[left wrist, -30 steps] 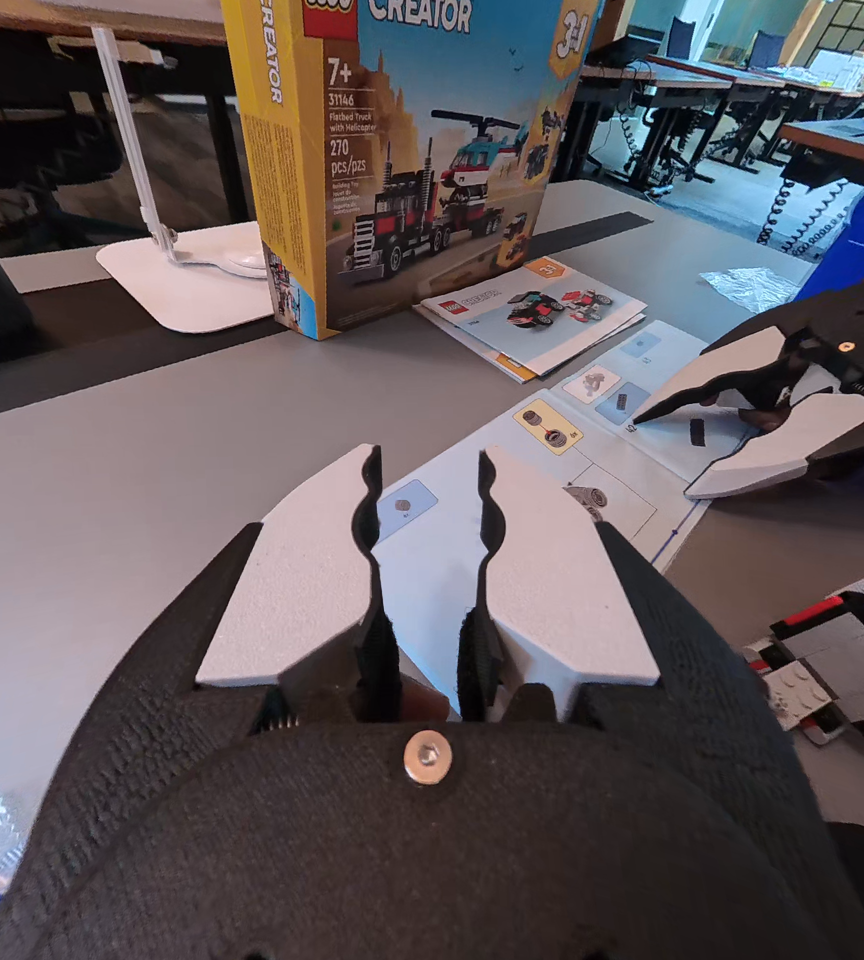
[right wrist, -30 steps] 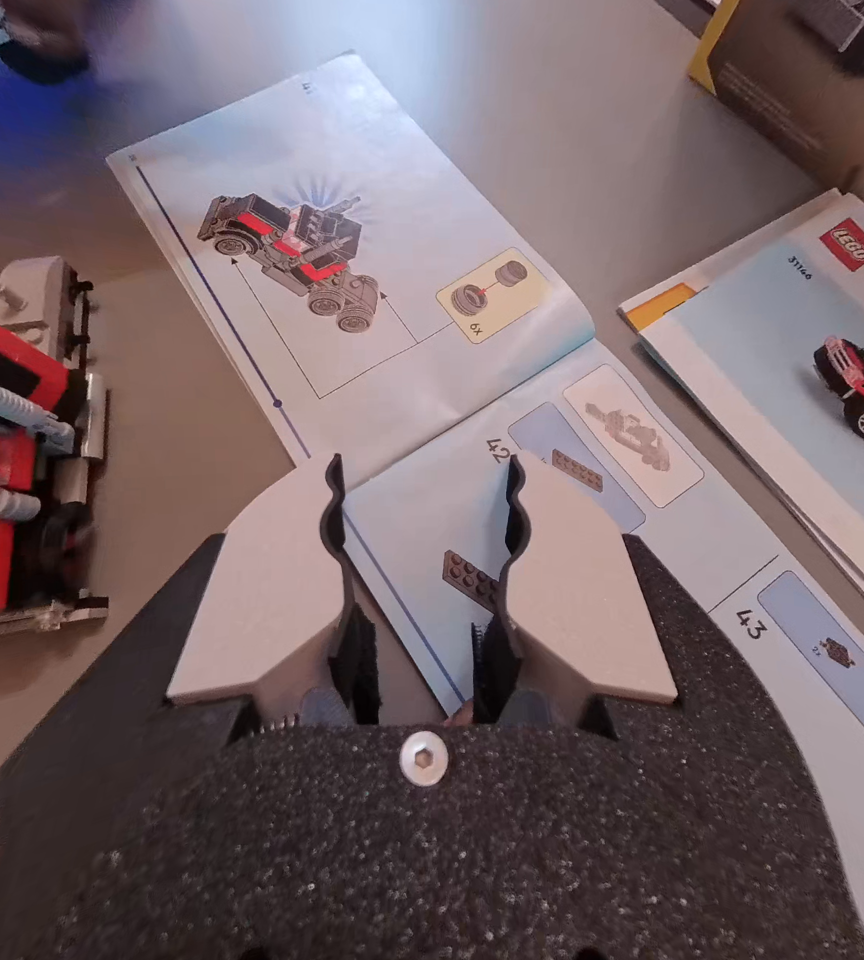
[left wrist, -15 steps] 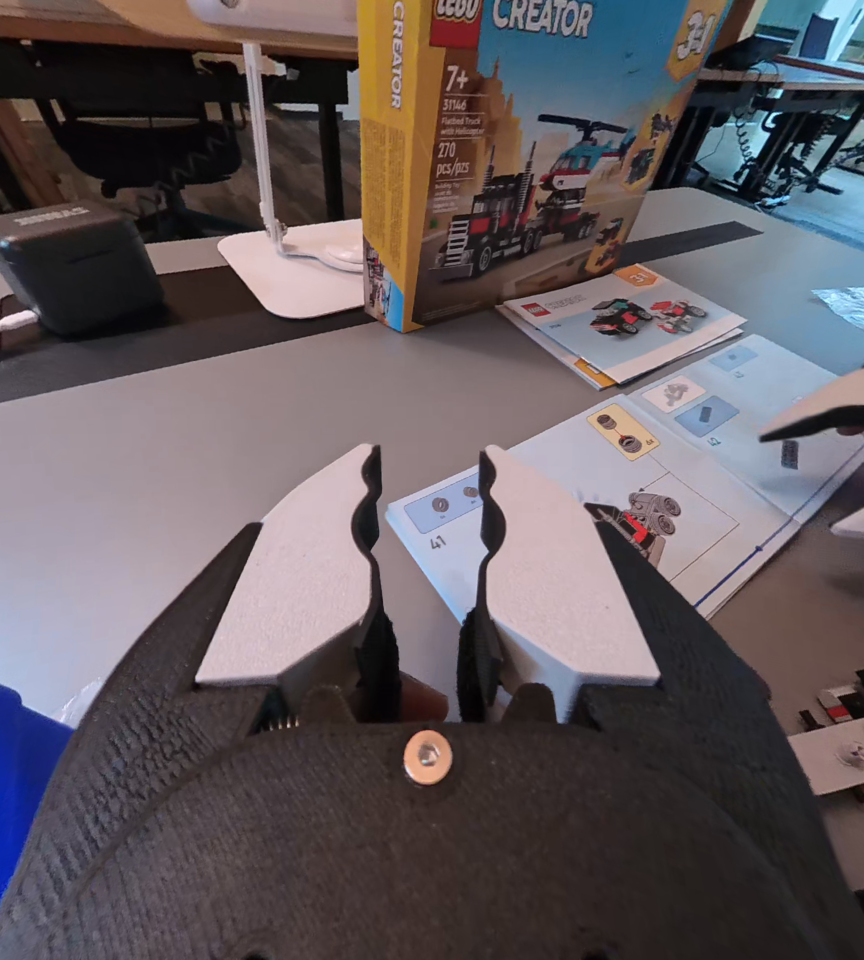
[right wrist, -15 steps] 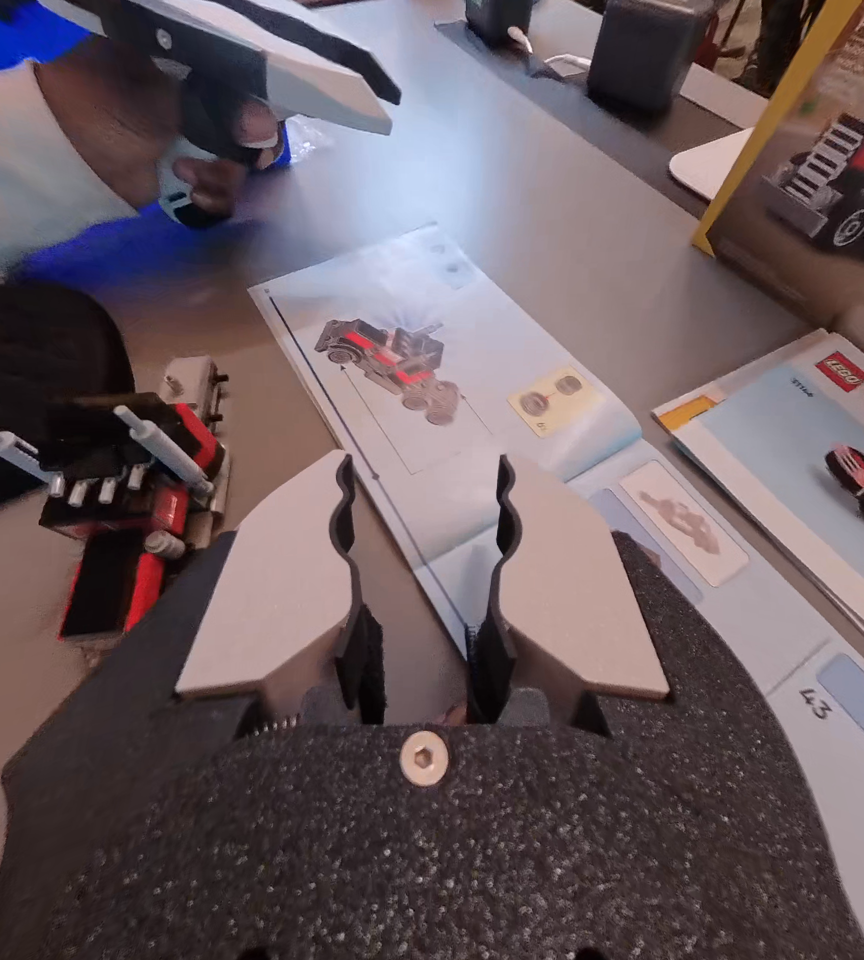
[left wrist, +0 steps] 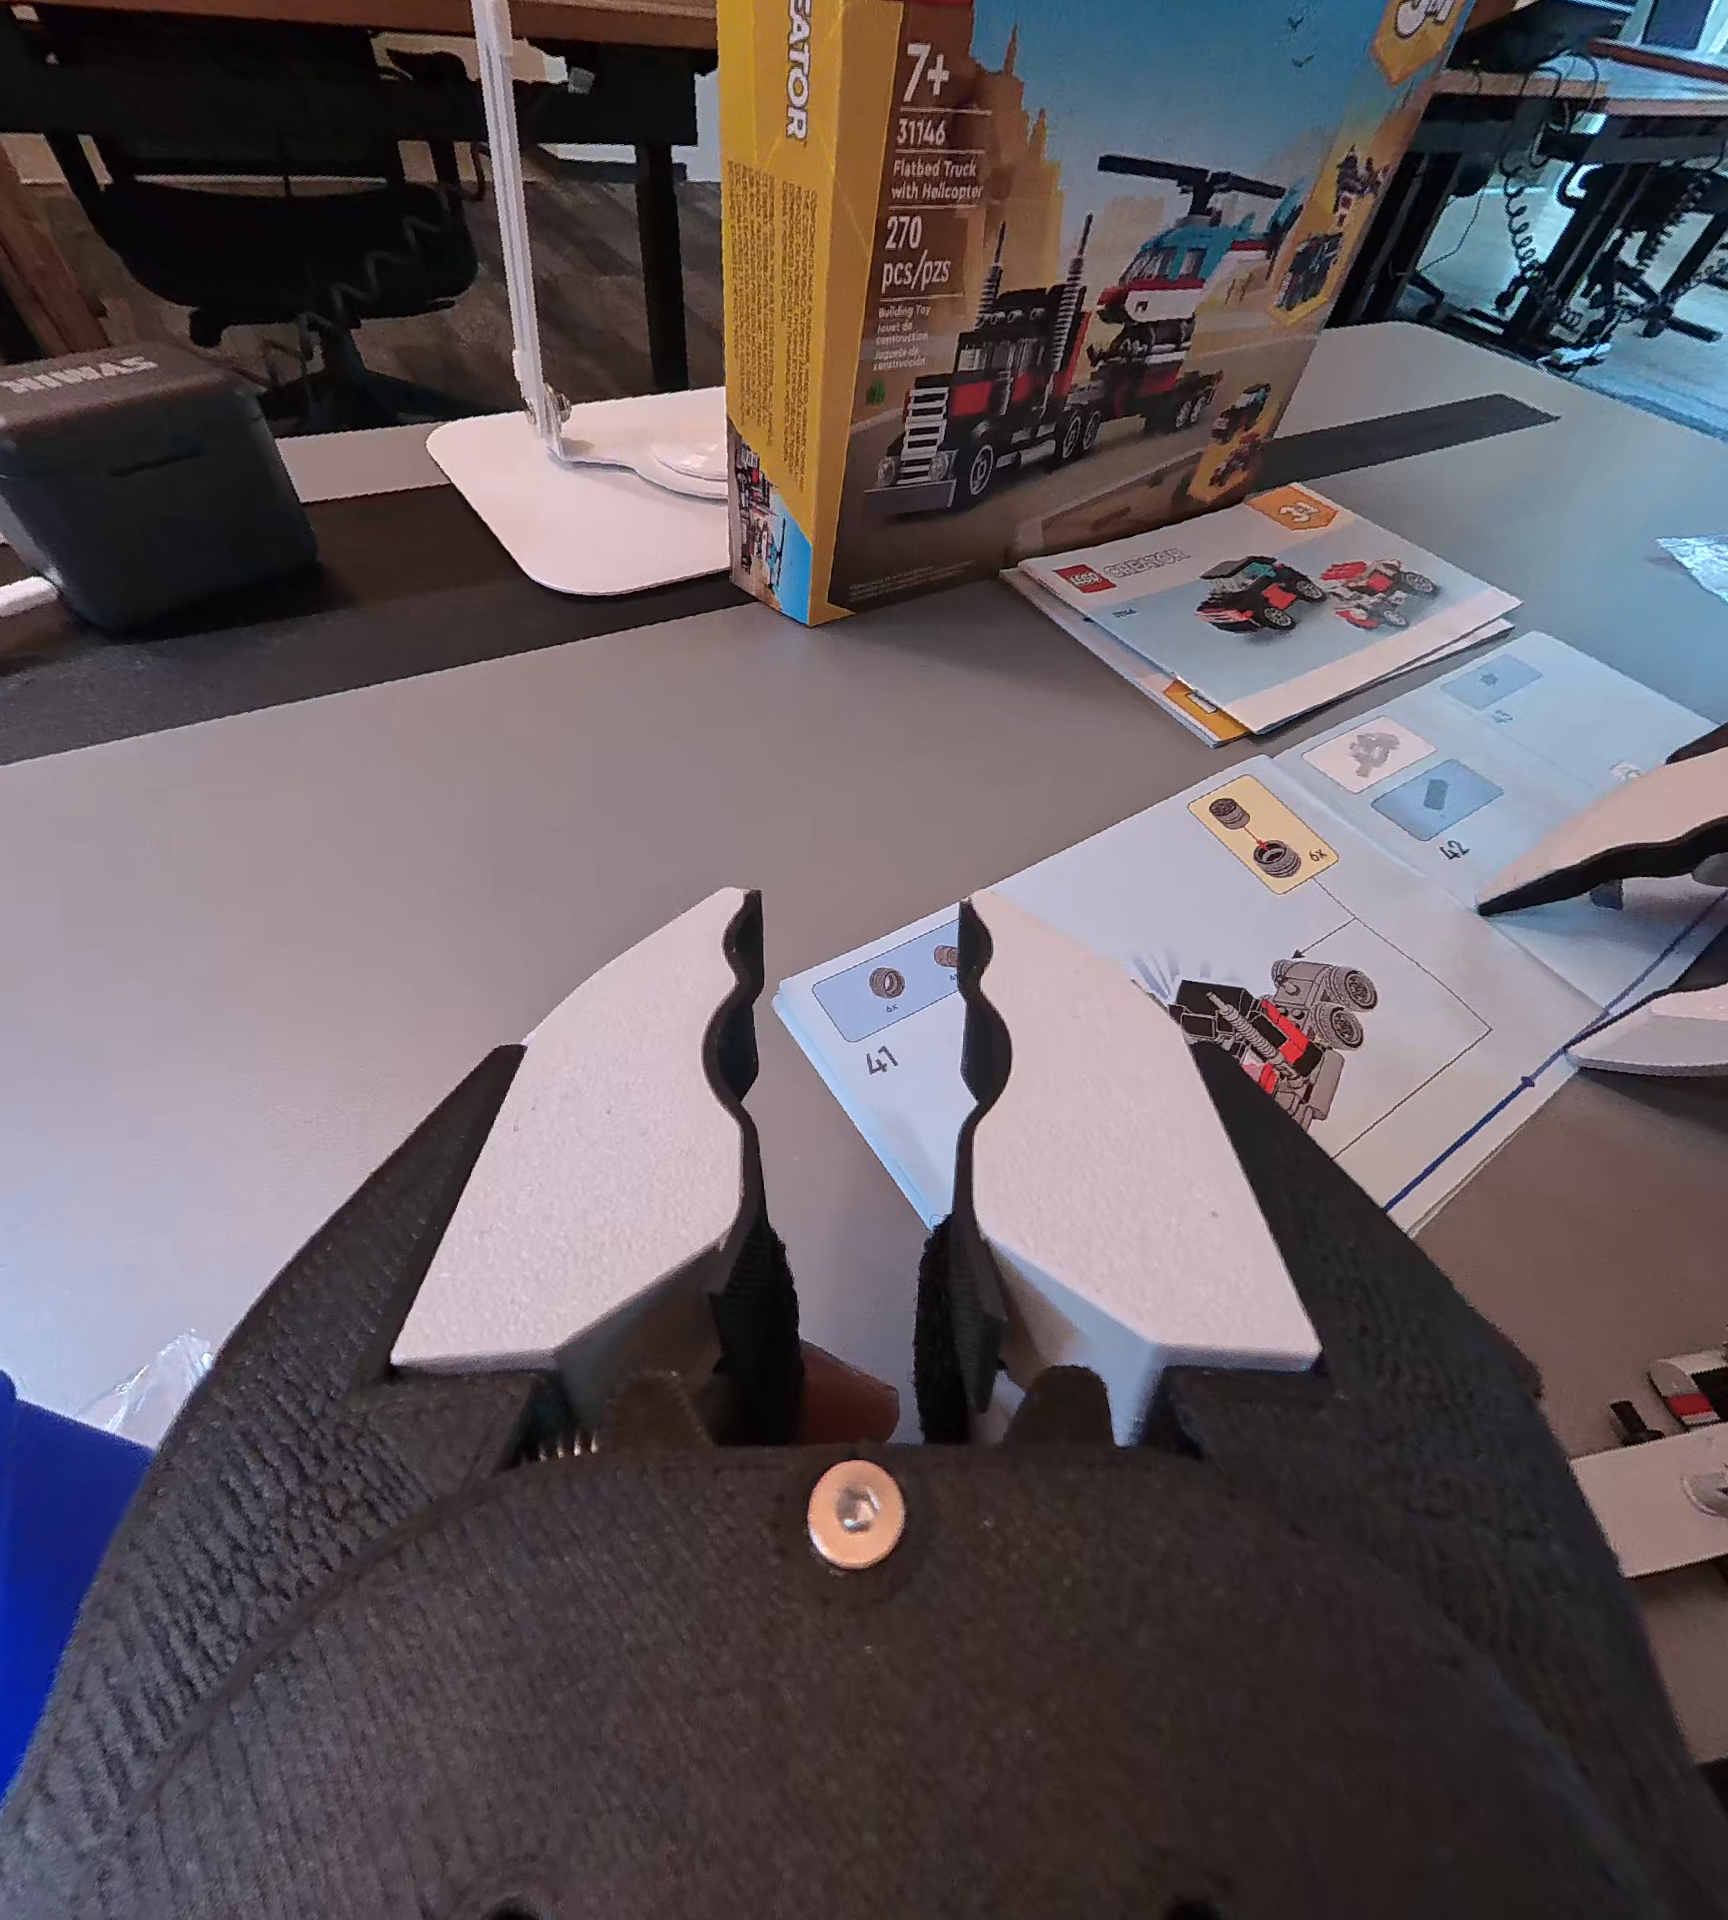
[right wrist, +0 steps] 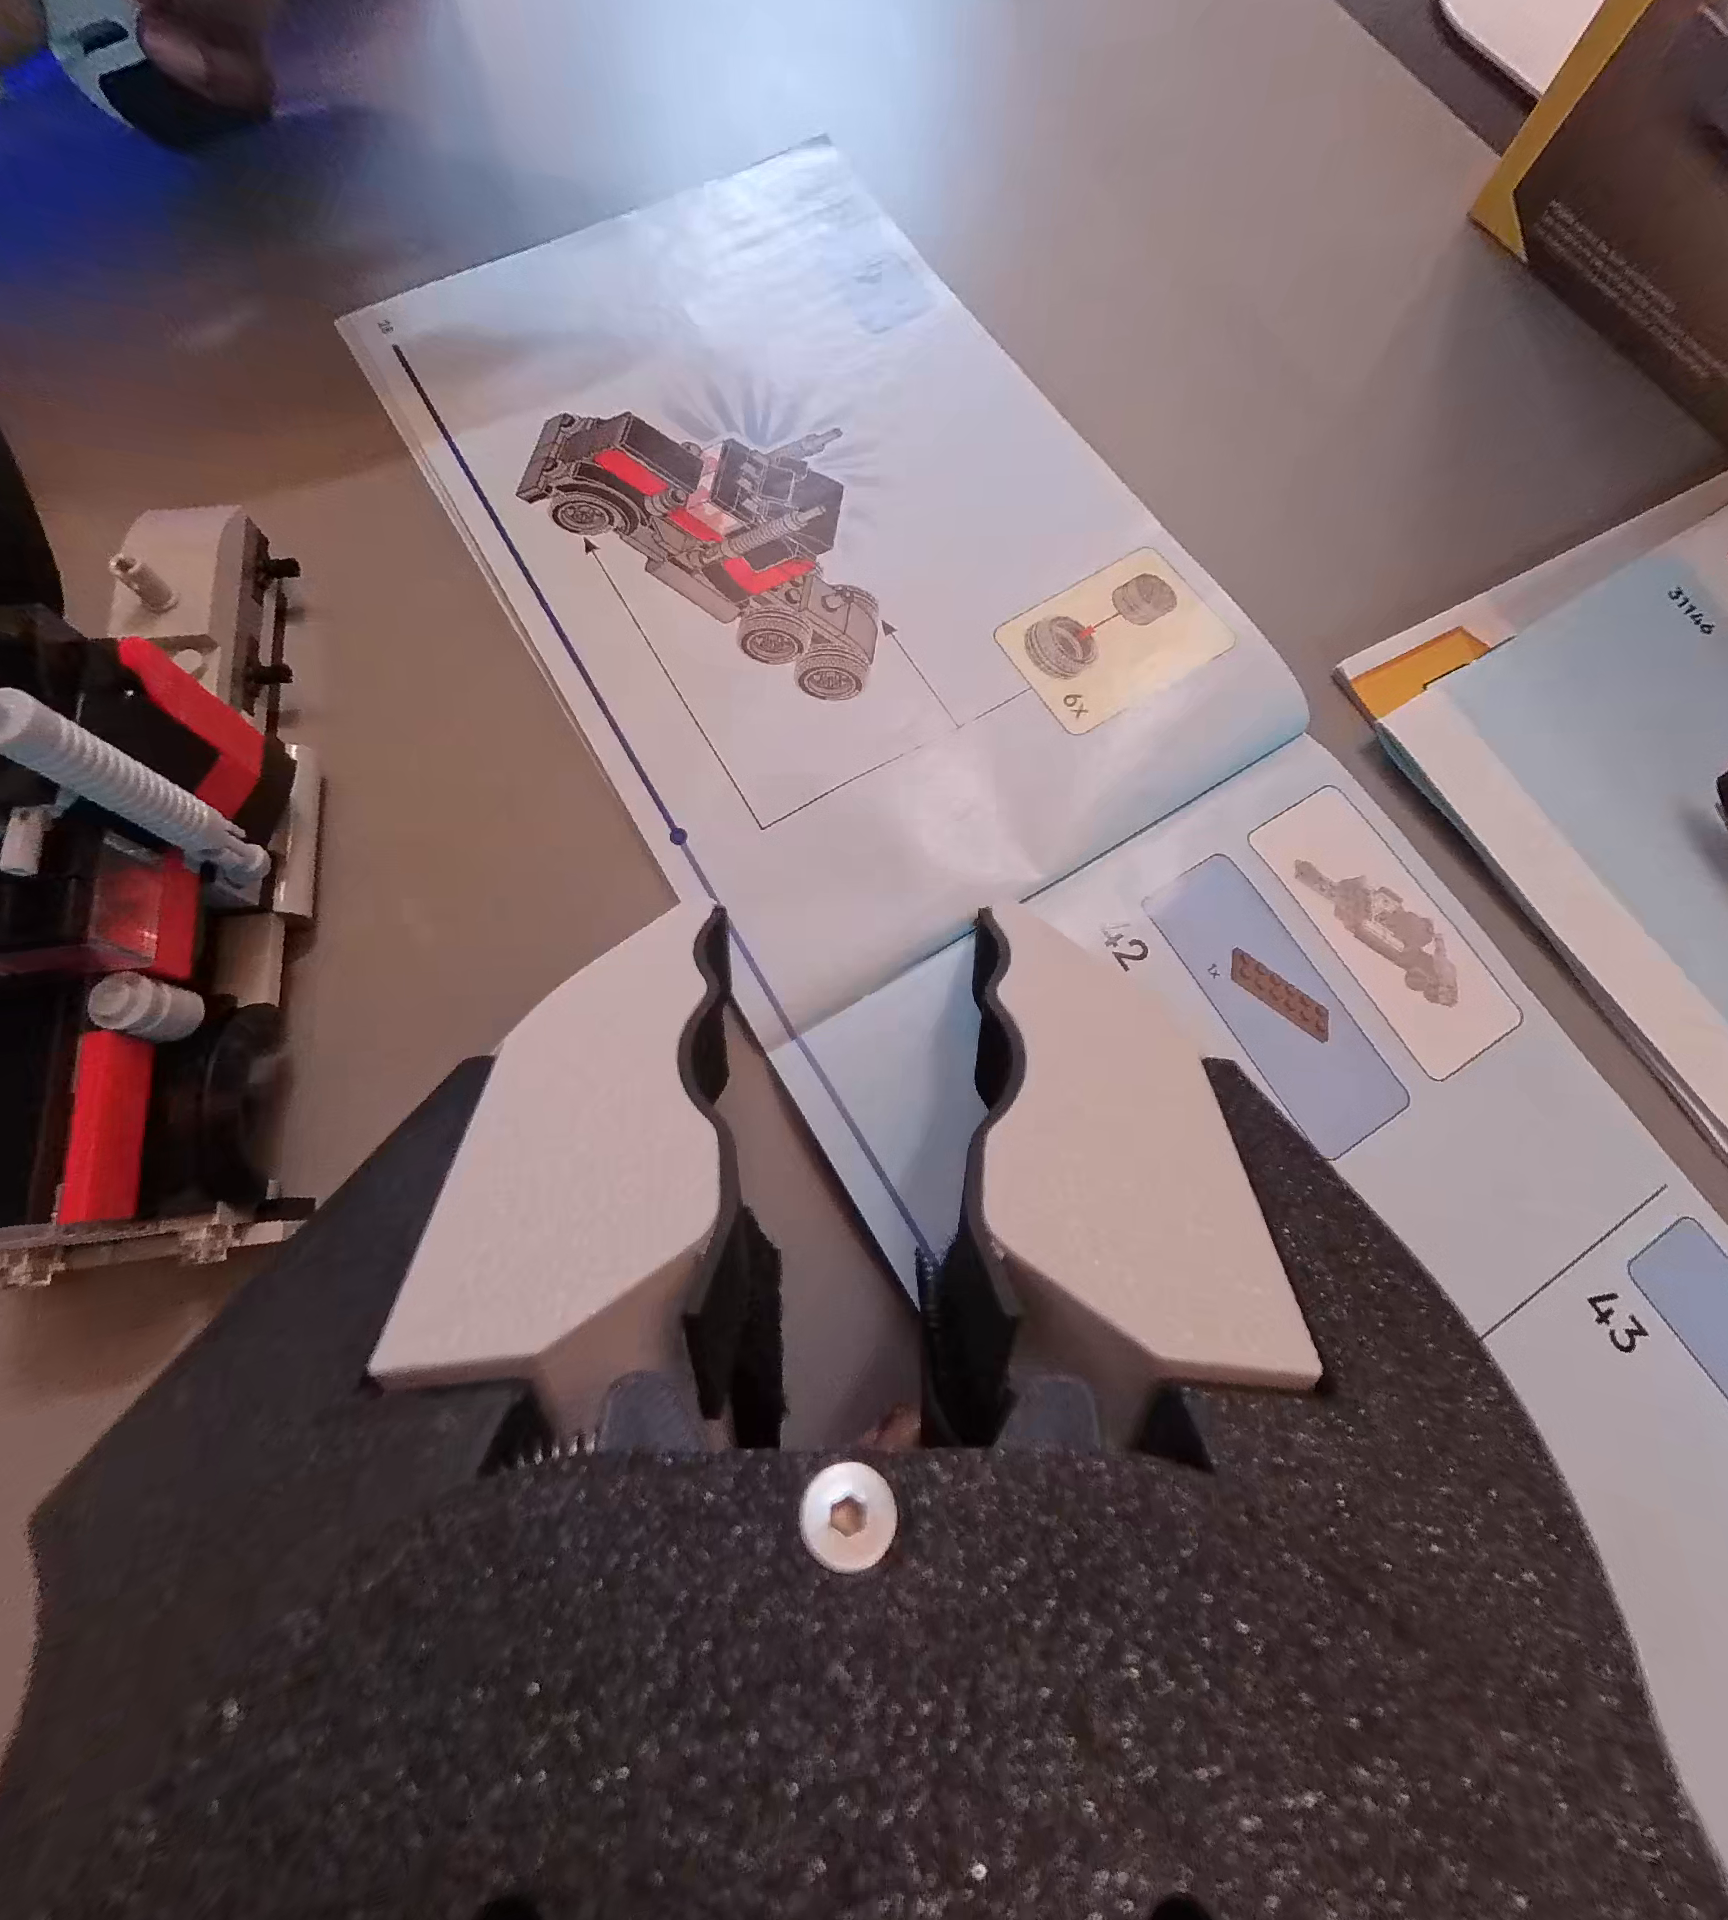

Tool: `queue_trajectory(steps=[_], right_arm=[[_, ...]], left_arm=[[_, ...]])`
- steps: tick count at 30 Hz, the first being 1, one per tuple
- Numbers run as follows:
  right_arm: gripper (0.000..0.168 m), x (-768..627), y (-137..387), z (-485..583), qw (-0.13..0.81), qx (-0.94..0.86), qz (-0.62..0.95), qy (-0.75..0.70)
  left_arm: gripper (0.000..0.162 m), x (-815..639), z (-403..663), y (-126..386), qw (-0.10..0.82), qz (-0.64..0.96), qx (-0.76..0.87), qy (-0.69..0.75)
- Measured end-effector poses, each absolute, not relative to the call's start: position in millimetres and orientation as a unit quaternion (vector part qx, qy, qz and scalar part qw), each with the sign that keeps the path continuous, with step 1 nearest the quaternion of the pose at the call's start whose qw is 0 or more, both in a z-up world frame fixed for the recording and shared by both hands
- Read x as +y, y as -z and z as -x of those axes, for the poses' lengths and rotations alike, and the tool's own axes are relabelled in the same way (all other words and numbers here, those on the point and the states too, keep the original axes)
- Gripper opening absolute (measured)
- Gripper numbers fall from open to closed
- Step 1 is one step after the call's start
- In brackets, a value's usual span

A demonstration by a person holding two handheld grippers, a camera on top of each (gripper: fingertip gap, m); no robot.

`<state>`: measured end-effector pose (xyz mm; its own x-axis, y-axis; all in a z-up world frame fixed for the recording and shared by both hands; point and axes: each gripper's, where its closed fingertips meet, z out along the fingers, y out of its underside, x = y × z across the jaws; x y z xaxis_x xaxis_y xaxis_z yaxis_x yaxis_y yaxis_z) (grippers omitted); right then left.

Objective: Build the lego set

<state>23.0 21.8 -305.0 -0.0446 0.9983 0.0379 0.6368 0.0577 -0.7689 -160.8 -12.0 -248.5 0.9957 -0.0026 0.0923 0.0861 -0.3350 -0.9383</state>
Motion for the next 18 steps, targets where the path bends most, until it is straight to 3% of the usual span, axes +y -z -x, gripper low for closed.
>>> queue_trajectory(steps=[18], right_arm=[[0.046, 21.8, 305.5, -22.3, 0.3, -0.657, 0.623, -0.3]], left_arm=[[0.036, -11.5, 160.2, 251.2, 0.57, 0.82, -0.025, 0.039]])
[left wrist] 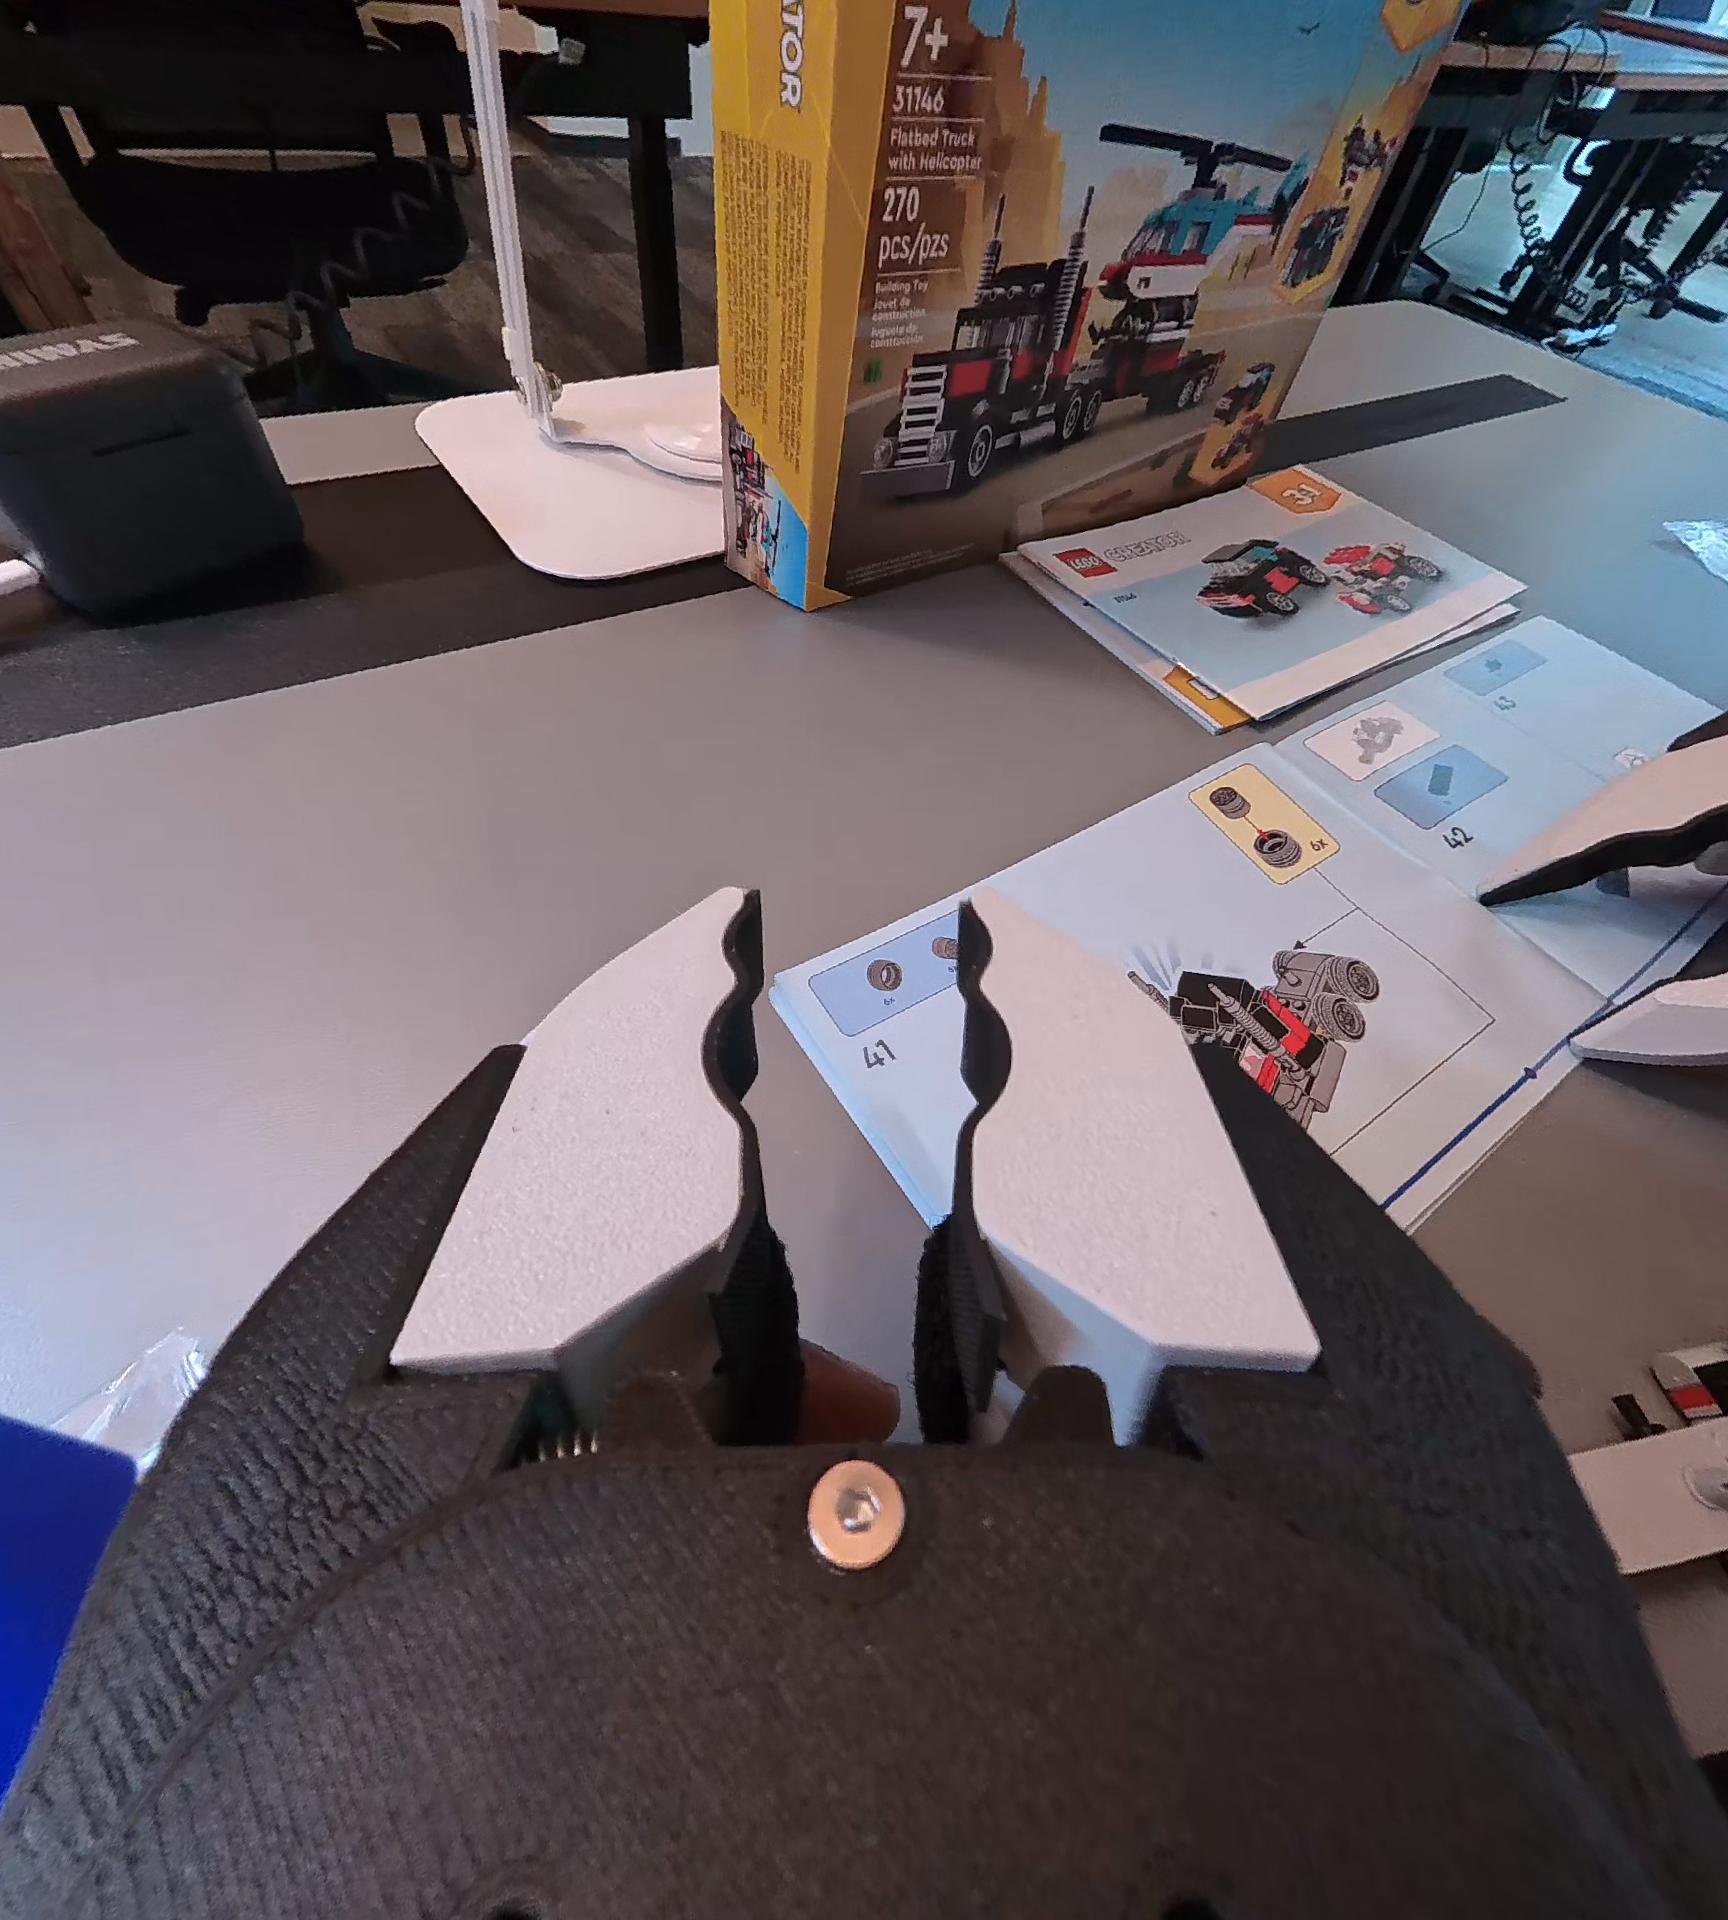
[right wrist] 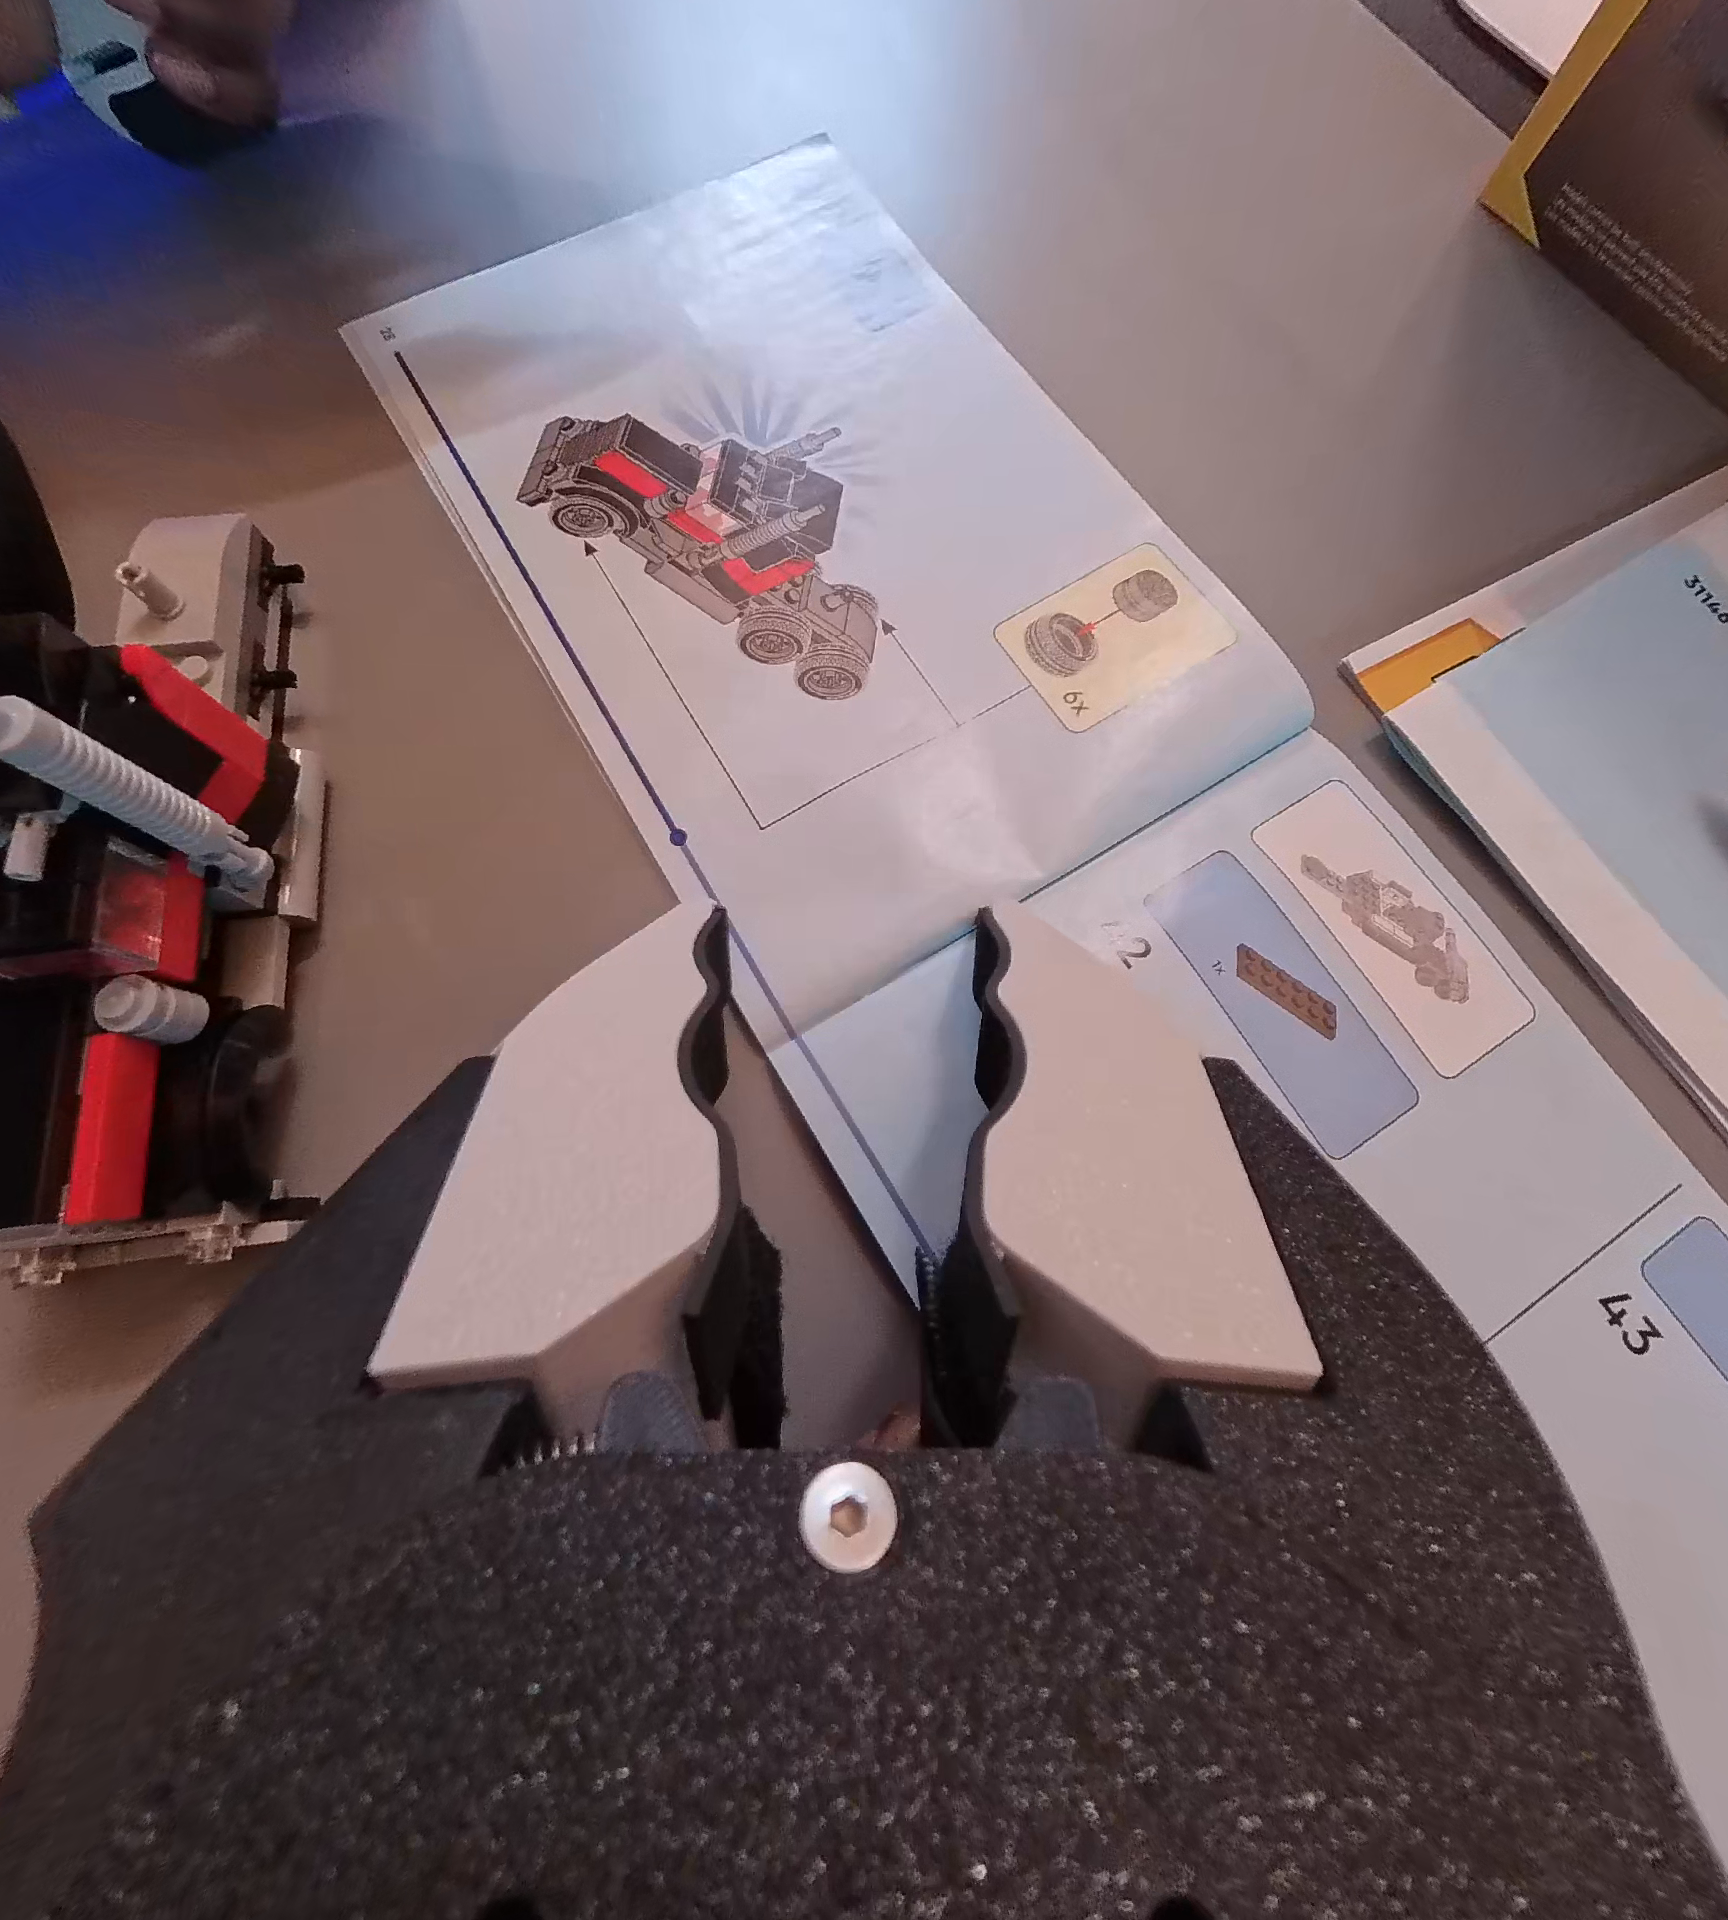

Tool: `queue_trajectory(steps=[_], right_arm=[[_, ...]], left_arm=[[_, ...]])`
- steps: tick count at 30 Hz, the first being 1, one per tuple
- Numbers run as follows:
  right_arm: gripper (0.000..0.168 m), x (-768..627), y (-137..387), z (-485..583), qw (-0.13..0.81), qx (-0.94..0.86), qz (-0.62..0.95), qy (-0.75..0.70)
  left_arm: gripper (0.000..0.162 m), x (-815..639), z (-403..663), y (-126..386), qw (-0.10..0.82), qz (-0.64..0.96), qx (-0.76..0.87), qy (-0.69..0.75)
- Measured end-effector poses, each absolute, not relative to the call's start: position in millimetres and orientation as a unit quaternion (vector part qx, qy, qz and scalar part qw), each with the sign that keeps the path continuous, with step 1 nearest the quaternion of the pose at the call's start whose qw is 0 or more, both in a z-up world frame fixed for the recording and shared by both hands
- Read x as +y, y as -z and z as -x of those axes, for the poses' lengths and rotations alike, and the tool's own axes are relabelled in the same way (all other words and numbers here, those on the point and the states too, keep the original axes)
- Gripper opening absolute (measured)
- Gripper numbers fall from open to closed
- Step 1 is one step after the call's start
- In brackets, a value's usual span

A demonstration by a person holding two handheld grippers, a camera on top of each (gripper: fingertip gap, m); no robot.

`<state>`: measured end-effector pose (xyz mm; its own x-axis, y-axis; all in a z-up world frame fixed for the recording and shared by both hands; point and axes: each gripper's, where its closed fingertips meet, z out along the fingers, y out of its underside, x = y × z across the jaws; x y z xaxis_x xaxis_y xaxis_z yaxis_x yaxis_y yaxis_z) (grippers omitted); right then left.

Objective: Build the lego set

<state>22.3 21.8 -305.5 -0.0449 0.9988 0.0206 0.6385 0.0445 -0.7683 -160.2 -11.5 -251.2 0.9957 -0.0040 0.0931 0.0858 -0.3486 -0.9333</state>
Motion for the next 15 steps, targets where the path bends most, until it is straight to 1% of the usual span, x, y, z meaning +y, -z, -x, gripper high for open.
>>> queue_trajectory(steps=[7, 9, 11, 13, 15], right_arm=[[0.046, 22, 305, -22, 0.294, -0.654, 0.625, -0.308], [0.049, 22, 304, -22, 0.299, -0.655, 0.623, -0.307], [0.058, 24, 298, -22, 0.326, -0.651, 0.613, -0.308], [0.062, 29, 281, -23, 0.377, -0.631, 0.596, -0.323], [0.067, 35, 260, -27, 0.413, -0.602, 0.591, -0.344]], left_arm=[[0.036, -10, 155, 254, 0.561, 0.827, -0.012, 0.033], [0.036, -9, 152, 255, 0.559, 0.829, -0.004, 0.029], [0.036, -8, 149, 256, 0.557, 0.83, 0.005, 0.026], [0.038, -8, 146, 255, 0.557, 0.83, 0.015, 0.024], [0.047, -8, 140, 248, 0.565, 0.824, 0.03, 0.03]])
